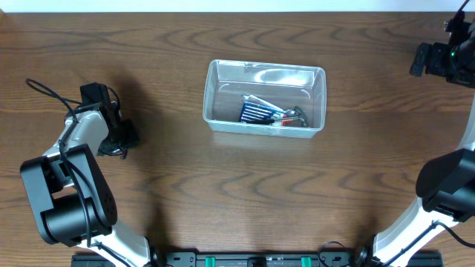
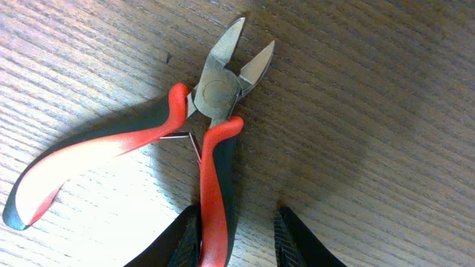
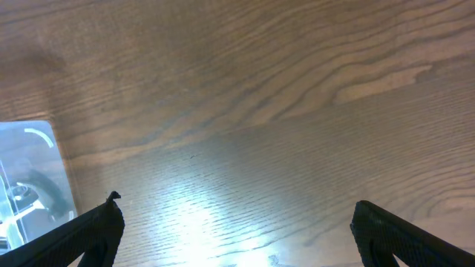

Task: Pack container
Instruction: 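Lower the left gripper and close it on the red pliers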

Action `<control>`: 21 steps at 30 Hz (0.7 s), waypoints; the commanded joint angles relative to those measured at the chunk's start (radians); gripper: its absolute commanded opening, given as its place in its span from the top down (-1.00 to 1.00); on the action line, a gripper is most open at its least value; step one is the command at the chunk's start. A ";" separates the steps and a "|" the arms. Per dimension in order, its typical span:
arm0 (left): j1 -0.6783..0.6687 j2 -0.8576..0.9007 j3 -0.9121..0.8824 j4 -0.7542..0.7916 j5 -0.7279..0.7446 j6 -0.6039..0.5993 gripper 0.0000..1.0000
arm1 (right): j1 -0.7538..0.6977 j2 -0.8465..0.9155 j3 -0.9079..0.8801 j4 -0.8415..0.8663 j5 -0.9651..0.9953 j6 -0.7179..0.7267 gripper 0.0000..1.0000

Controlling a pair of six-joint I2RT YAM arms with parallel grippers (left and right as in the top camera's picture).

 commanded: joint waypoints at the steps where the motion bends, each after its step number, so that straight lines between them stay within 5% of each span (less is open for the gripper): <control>1: 0.003 0.047 -0.013 -0.007 -0.034 -0.025 0.40 | -0.001 -0.003 0.001 -0.005 0.004 -0.012 -0.98; 7: 0.003 0.047 -0.013 -0.007 -0.034 -0.025 0.81 | -0.001 -0.004 0.001 -0.007 0.003 -0.012 -0.99; 21: 0.002 0.046 -0.004 -0.019 -0.034 -0.034 0.89 | -0.001 -0.004 0.001 -0.008 0.003 -0.012 -0.99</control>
